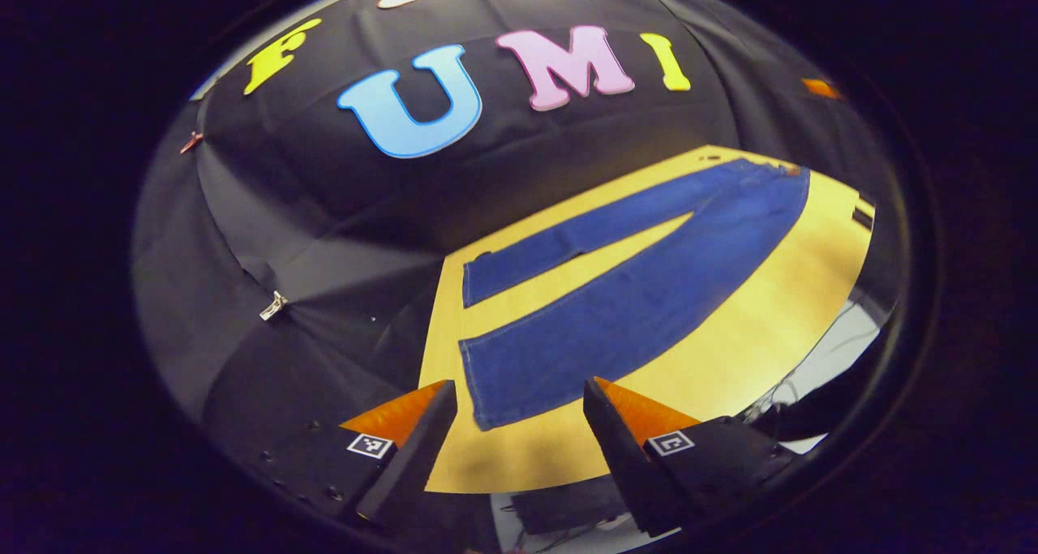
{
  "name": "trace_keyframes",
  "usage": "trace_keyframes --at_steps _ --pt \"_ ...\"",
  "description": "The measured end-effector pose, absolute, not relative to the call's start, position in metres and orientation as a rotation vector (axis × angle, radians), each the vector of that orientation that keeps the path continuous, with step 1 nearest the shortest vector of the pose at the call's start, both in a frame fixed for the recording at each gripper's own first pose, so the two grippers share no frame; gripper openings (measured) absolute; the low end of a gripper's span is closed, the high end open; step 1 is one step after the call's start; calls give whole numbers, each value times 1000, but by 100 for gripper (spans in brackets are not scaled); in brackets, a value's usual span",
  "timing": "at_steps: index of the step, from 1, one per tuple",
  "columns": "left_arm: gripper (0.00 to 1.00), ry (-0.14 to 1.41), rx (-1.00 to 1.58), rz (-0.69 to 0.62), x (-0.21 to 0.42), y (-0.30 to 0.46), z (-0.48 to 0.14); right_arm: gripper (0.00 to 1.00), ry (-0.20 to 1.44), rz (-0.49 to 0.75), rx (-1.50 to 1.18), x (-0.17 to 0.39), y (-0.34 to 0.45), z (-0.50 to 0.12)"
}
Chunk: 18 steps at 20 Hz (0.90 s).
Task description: Grasp the waist and the cuffs of the jeans and fold them to make the two legs overlap; first hold the waist and fold one-third of the jeans toward the cuffs, then hold the cuffs and fold the remaining one-third in the same direction to finish folding.
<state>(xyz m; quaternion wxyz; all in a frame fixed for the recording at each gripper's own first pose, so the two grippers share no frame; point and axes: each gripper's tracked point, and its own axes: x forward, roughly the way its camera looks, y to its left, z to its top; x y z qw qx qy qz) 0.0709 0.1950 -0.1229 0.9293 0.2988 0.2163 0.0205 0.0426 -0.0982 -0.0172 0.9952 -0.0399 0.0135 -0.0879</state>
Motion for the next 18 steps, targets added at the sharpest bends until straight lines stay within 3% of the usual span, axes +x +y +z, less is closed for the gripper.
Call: trace_keyframes --at_steps 1,4,9,10,14,18 --pt "98 488 672 24 77 207 -136 93 33 -200 -73 49 -104 -20" --pt "98 590 880 -56 100 240 -164 96 82 -233 -90 67 -116 -33" --pt "98 715 1147 -152 144 286 -212 93 128 -257 -159 95 -133 -41" --pt "98 705 1190 -168 154 290 -211 96 138 -263 -162 100 -136 -44" --pt "94 696 1295 -250 183 284 -209 94 177 -280 -207 123 -152 -61" --pt "75 774 1306 -371 209 275 -215 96 215 -236 -350 151 -165 -83"
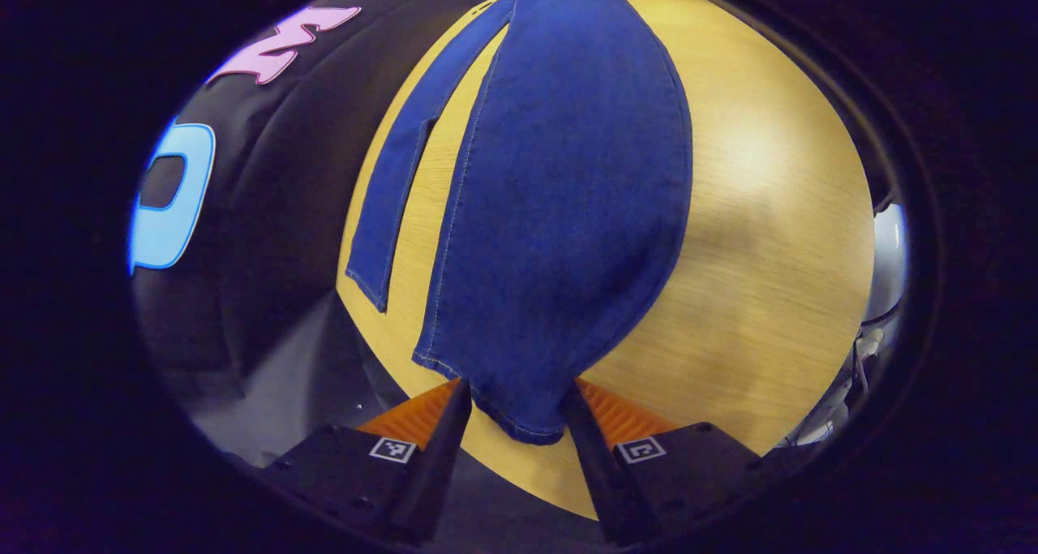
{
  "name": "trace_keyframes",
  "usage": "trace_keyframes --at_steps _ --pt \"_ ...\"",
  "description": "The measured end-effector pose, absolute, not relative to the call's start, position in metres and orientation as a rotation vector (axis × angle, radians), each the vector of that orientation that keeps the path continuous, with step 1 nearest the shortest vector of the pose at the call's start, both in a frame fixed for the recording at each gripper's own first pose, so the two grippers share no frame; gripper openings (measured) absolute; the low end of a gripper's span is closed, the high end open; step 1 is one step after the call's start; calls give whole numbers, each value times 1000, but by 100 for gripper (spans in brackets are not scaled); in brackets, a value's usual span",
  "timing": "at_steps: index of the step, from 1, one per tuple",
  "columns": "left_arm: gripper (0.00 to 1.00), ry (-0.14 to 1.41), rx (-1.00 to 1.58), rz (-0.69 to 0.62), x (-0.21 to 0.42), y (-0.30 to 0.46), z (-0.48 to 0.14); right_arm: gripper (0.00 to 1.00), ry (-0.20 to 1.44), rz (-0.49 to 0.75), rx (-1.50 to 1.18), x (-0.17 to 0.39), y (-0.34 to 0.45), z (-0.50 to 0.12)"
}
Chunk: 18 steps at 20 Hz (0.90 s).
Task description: Grasp the waist and the cuffs of the jeans and fold them to make the two legs overlap; first hold the waist and fold one-third of the jeans toward the cuffs, then hold the cuffs and fold the remaining one-third in the same direction to finish folding.
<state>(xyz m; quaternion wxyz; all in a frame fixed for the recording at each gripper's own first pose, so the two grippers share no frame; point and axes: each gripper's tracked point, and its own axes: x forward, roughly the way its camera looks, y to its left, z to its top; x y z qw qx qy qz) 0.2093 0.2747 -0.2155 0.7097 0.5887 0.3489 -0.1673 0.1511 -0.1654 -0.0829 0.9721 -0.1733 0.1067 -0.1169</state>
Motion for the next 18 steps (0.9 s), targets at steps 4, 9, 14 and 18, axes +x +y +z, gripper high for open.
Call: trace_keyframes --at_steps 4,9,14,18 --pt "57 972 1141 -440 207 272 -224 97 240 -182 -425 181 -186 -100" --pt "19 1080 1091 -474 212 271 -226 97 288 -52 -789 215 -227 -132" --pt "7 1117 1045 -463 214 269 -228 97 455 238 -1160 209 -262 -213" --pt "6 1116 1052 -431 215 270 -229 96 567 497 -1355 190 -270 -279"
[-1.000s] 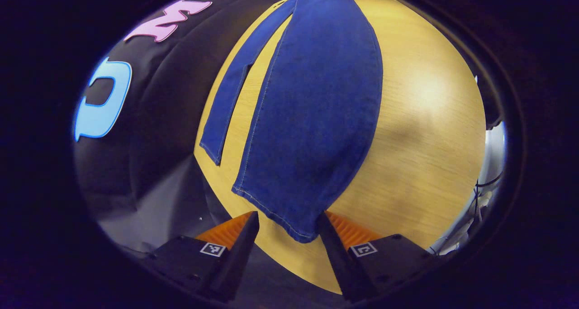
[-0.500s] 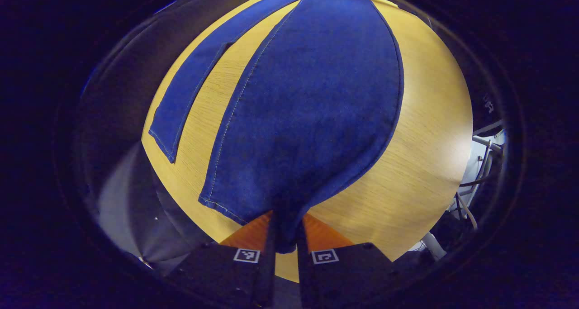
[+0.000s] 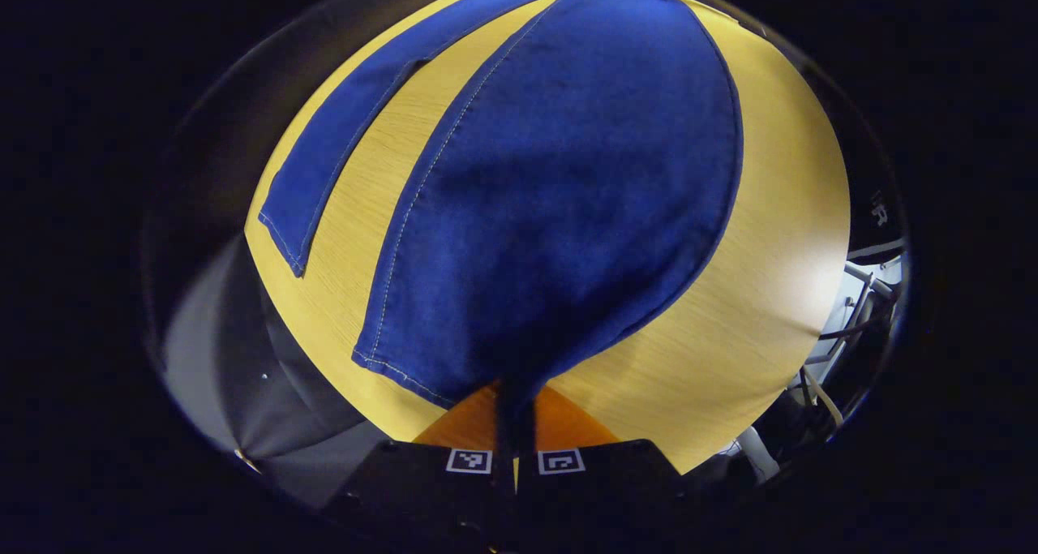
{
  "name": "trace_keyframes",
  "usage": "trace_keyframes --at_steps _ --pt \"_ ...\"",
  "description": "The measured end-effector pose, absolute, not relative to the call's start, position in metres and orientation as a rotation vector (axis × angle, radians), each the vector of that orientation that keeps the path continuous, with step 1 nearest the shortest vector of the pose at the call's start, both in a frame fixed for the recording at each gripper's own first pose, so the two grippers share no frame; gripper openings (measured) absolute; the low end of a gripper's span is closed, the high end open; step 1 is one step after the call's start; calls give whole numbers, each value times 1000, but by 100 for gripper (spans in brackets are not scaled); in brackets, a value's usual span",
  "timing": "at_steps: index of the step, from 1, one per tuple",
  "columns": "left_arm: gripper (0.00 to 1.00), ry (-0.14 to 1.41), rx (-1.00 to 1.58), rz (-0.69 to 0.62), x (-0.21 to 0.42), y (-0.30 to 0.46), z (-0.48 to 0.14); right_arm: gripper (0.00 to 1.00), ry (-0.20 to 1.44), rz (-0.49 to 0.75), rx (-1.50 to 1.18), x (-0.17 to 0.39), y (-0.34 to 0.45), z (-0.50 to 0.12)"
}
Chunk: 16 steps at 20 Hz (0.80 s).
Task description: Grasp the waist and the cuffs of the jeans and fold them to make the two legs overlap; first hold the waist and fold one-third of the jeans toward the cuffs, then hold the cuffs and fold the remaining one-third in the same direction to finish folding.
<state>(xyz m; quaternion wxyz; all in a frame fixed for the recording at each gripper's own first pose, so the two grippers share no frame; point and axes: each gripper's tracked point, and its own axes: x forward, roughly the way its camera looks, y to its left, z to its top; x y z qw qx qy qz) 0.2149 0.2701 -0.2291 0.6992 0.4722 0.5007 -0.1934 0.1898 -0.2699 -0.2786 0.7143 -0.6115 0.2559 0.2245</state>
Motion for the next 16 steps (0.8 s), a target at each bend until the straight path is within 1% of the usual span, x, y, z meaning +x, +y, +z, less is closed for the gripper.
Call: trace_keyframes --at_steps 2,6,9,16 --pt "6 1129 1031 -417 215 269 -229 96 631 540 -1424 196 -283 -306" --pt "6 1148 1024 -408 214 269 -228 96 688 558 -1462 210 -292 -338" --pt "6 1158 1028 -410 214 269 -228 94 633 581 -1537 228 -278 -336" --pt "6 1164 1080 -438 214 267 -229 92 597 666 -1704 262 -255 -346"
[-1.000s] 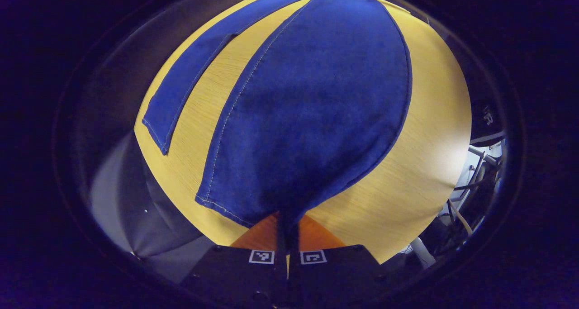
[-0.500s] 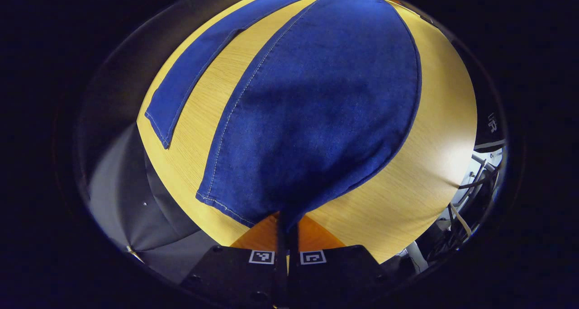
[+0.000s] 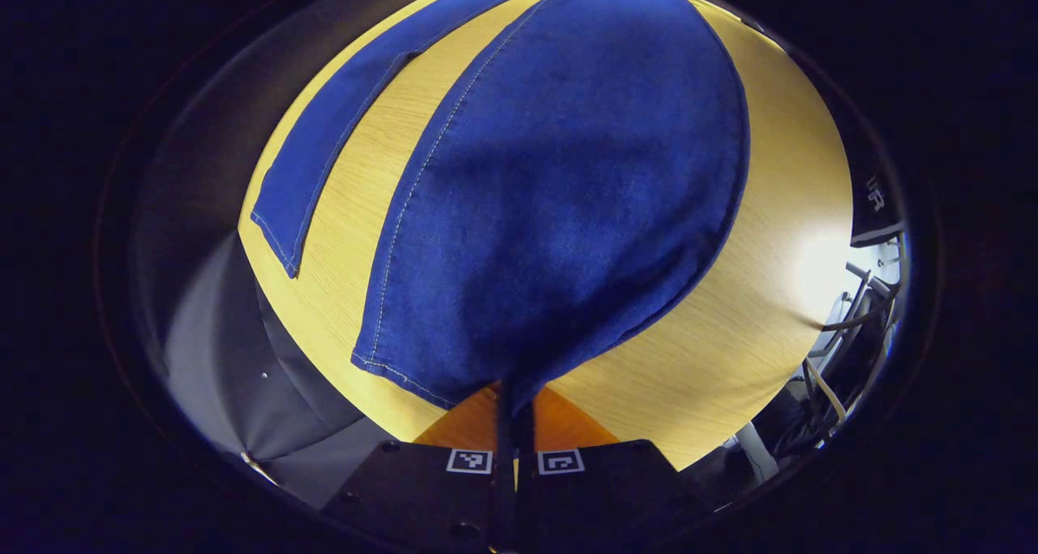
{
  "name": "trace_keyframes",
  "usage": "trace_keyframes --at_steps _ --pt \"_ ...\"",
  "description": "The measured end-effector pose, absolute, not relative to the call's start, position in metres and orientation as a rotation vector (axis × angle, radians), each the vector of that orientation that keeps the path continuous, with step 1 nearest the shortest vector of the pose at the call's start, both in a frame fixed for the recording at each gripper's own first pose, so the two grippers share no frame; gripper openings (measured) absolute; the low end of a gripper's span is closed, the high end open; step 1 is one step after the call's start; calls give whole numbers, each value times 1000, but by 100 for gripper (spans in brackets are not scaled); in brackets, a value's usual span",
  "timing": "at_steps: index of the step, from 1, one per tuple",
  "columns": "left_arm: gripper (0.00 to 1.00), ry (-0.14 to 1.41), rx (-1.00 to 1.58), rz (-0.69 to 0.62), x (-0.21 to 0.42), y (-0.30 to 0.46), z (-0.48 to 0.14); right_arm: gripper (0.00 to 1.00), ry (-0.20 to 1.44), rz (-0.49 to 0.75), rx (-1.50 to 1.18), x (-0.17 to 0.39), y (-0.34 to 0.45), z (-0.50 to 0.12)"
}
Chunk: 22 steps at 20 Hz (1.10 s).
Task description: Grasp the waist and the cuffs of the jeans and fold them to make the two legs overlap; first hold the waist and fold one-third of the jeans toward the cuffs, then hold the cuffs and fold the remaining one-third in the same direction to finish folding.
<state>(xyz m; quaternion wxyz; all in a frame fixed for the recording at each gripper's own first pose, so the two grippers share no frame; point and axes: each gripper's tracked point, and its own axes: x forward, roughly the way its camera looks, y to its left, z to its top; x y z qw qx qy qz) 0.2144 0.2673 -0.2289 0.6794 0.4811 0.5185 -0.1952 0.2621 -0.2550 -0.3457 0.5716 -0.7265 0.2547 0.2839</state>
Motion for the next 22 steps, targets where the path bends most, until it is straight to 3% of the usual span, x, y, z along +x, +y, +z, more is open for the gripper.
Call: trace_keyframes --at_steps 1,2,4,5,9,12,18,22 --pt "6 1165 1078 -435 214 267 -229 92 629 676 -1687 265 -254 -351" --pt "6 1166 1077 -434 214 267 -228 84 679 680 -1643 266 -256 -358" --pt "10 1167 1084 -433 215 266 -229 56 697 676 -1636 270 -253 -363" --pt "2 1165 1094 -432 215 267 -229 29 700 671 -1640 268 -254 -362" --pt "6 1147 1091 -378 215 269 -230 14 731 670 -1576 259 -259 -360" --pt "6 1163 965 -326 218 269 -231 14 719 723 -1574 253 -256 -359" --pt "6 1202 849 -392 223 257 -217 14 871 756 -1419 267 -256 -344" --pt "6 1143 906 -520 245 240 -182 14 860 776 -1361 285 -241 -299"
